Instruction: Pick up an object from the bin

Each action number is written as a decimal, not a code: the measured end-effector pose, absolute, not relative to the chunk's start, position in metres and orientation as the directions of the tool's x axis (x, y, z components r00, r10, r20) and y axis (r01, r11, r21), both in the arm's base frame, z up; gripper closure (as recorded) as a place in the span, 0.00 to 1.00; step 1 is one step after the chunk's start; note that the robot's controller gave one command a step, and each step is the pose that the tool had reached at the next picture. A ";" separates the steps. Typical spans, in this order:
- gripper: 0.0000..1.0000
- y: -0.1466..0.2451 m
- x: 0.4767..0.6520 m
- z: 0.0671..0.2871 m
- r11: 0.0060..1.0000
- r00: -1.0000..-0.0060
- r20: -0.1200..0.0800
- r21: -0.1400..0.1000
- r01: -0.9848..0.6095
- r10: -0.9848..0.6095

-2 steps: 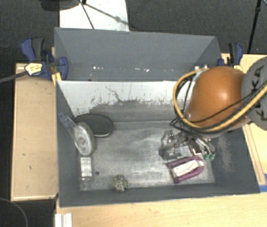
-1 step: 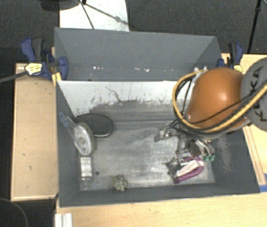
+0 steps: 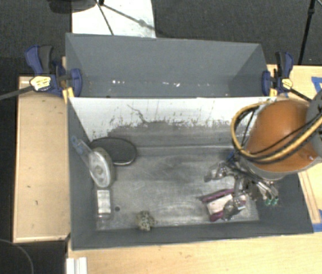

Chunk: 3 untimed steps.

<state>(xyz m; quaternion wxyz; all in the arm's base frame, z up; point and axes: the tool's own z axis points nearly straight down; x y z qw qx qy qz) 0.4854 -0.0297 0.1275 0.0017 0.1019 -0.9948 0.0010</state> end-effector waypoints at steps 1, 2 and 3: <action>0.00 -0.051 0.484 0.075 0.930 -0.929 -0.020 -0.006 -0.369 -0.369; 1.00 -0.051 0.481 0.075 0.930 -0.930 -0.011 -0.003 -0.367 -0.367; 1.00 -0.058 0.498 0.291 0.907 -0.907 -0.009 -0.005 -0.421 -0.421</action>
Offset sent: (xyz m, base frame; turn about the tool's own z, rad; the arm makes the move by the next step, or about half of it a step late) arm -0.0074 -0.0215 -0.0544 -0.1764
